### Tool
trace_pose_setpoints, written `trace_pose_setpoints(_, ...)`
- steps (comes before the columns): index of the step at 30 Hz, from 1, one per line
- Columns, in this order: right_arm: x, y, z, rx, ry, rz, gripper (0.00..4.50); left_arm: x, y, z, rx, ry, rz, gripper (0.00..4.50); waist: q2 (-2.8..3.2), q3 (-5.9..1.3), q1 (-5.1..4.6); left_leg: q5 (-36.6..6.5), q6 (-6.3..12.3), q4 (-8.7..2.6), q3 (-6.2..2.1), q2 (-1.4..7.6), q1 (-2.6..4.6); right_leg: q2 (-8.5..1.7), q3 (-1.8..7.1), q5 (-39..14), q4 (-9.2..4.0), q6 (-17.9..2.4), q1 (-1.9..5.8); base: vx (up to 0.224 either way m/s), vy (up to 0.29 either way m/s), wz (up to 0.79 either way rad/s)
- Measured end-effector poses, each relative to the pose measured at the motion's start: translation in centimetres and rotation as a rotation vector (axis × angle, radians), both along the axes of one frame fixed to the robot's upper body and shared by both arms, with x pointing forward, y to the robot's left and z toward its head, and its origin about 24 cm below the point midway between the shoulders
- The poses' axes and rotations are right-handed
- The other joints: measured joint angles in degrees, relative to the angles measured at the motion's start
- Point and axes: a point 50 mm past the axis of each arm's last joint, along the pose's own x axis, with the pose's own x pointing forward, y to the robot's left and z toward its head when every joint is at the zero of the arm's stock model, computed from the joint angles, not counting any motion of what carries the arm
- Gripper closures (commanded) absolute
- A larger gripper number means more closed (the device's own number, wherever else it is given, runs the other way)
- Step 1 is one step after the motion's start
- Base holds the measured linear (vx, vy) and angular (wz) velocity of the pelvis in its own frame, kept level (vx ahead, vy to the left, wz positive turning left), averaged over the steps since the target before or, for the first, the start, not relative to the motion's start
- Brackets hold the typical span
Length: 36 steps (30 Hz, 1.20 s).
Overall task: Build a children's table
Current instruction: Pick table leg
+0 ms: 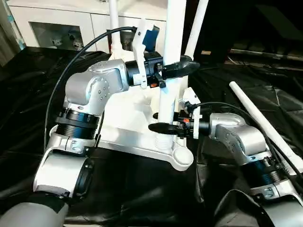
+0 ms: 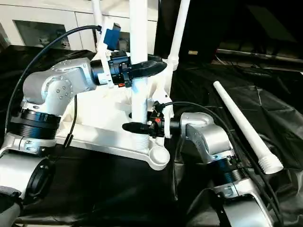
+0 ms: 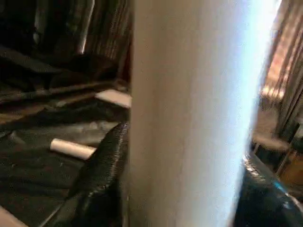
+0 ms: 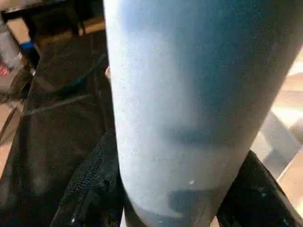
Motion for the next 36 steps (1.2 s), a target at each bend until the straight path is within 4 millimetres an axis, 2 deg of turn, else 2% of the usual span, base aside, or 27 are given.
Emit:
trace_pose_setpoints(1,0.1,0.2,0.2,0.034,-0.002,-0.011,2.60,0.0,0.0,0.1,-0.058,0.009,-0.002,1.69,0.00,0.00,0.00,0.00,0.00,0.00,0.00,0.00,-0.01,0.00,0.00,0.00,0.00,-0.01,0.00,0.000,0.000,0.00)
trace_pose_setpoints(3,0.2,0.3,0.9,0.105,-0.006,-0.032,2.61,0.0,0.1,0.2,-0.195,0.030,-0.020,1.60,0.00,0.00,0.09,0.00,0.00,0.03,0.00,0.00,-0.01,-0.01,0.00,0.01,0.00,-0.01,0.01,0.000,0.000,0.00)
trace_pose_setpoints(4,0.3,0.2,1.1,0.127,-0.007,-0.044,2.61,0.0,0.2,0.2,-0.252,0.041,-0.022,1.40,-0.02,-0.01,0.09,0.00,0.00,0.03,0.00,0.00,0.00,-0.01,0.00,0.01,-0.01,-0.01,0.02,0.000,0.000,0.00)
trace_pose_setpoints(6,0.6,-0.5,1.6,0.179,-0.010,-0.085,2.61,0.1,0.9,-0.1,-0.369,0.061,-0.006,1.27,-0.08,-0.03,0.08,0.00,0.01,0.05,0.00,0.00,-0.01,-0.01,0.00,0.01,-0.01,-0.01,0.02,0.000,0.000,0.00)
trace_pose_setpoints(9,0.8,-1.2,2.2,0.238,-0.009,-0.131,2.61,0.2,1.4,-1.0,-0.437,0.072,0.030,1.18,-0.42,-0.04,0.05,0.01,0.02,0.04,0.00,0.01,0.00,0.00,-0.01,0.01,0.01,-0.01,0.01,0.000,0.000,0.00)
trace_pose_setpoints(13,0.9,-0.8,2.4,0.288,-0.004,-0.147,2.61,0.4,1.6,-0.8,-0.557,0.093,0.084,1.12,-1.06,-0.11,0.00,0.01,0.02,0.04,0.00,0.02,0.00,-0.01,-0.01,0.01,-0.01,-0.01,0.01,0.000,0.000,0.00)
trace_pose_setpoints(17,1.2,-1.3,2.9,0.288,-0.025,-0.236,2.61,1.3,3.7,-0.9,-0.606,0.090,0.249,1.06,-1.46,-0.08,-0.03,0.01,0.01,0.04,0.00,0.02,0.00,0.00,-0.01,0.02,-0.02,0.02,0.01,0.000,0.000,0.00)
trace_pose_setpoints(19,1.6,-2.1,2.7,0.203,-0.069,-0.309,2.61,1.4,5.1,-1.0,-0.434,0.005,0.334,1.06,-1.54,-0.10,-0.02,0.02,-0.02,0.00,-0.01,0.02,0.02,0.00,-0.01,0.00,-0.03,0.08,0.01,0.000,0.000,0.00)
trace_pose_setpoints(20,1.9,-2.9,2.6,0.134,-0.099,-0.359,2.61,1.2,5.8,-1.5,-0.249,-0.086,0.369,1.06,-1.59,-0.12,-0.06,0.04,-0.04,-0.04,-0.01,0.02,0.04,0.01,0.00,-0.19,-0.06,0.43,0.01,0.000,0.000,0.00)
trace_pose_setpoints(21,2.0,-3.5,2.4,0.093,-0.110,-0.391,2.61,0.9,6.0,-2.1,-0.137,-0.127,0.364,1.06,-1.60,-0.12,-0.05,0.06,-0.08,-0.05,-0.01,0.02,0.06,0.01,0.00,-0.23,-0.06,0.51,0.02,0.000,0.000,0.00)
trace_pose_setpoints(23,2.1,-4.2,1.6,0.034,-0.115,-0.453,2.61,-0.5,6.7,-3.9,0.079,-0.192,0.274,1.06,-1.62,-0.14,-0.01,0.06,-0.09,-0.13,0.00,0.01,0.07,0.00,0.02,-0.26,-0.08,0.55,0.01,0.000,0.000,0.00)
trace_pose_setpoints(25,1.7,-4.4,0.3,0.008,-0.084,-0.487,2.61,-2.0,6.4,-5.7,0.244,-0.203,0.163,1.06,-1.59,-0.13,0.16,0.04,-0.09,-0.17,0.01,0.00,0.06,0.00,0.02,-0.21,-0.06,0.40,0.02,0.000,0.000,0.00)
trace_pose_setpoints(27,1.2,-4.1,-0.9,-0.002,-0.048,-0.497,2.61,-2.9,5.9,-7.1,0.353,-0.203,0.083,1.06,-1.44,-0.04,0.18,0.05,-0.10,-0.18,0.03,0.01,-0.01,0.00,0.02,-0.18,-0.01,0.35,-0.07,0.000,0.000,0.00)
trace_pose_setpoints(30,0.6,-4.1,-1.3,-0.007,-0.050,-0.532,2.61,-4.9,5.8,-8.5,0.536,-0.272,-0.027,1.06,-0.71,-0.07,-0.19,0.05,-0.11,-0.22,0.07,0.01,0.12,0.00,0.07,-0.15,0.00,0.30,-0.03,0.000,0.000,0.00)
trace_pose_setpoints(32,0.1,-4.6,-1.3,-0.018,-0.069,-0.560,2.61,-6.0,6.0,-10.3,0.628,-0.277,-0.086,1.06,-0.28,-0.12,-0.34,0.05,-0.13,-0.24,0.07,0.00,0.25,0.01,0.09,-0.15,0.04,0.31,0.02,0.000,0.000,0.00)
trace_pose_setpoints(36,-0.7,-4.7,-1.7,-0.024,-0.064,-0.567,2.61,-6.7,5.8,-11.6,0.678,-0.274,-0.125,1.06,-0.15,-0.08,-0.35,0.14,-0.27,-0.33,0.01,0.03,0.36,0.06,0.07,-0.20,0.13,0.41,0.00,0.000,0.000,0.00)
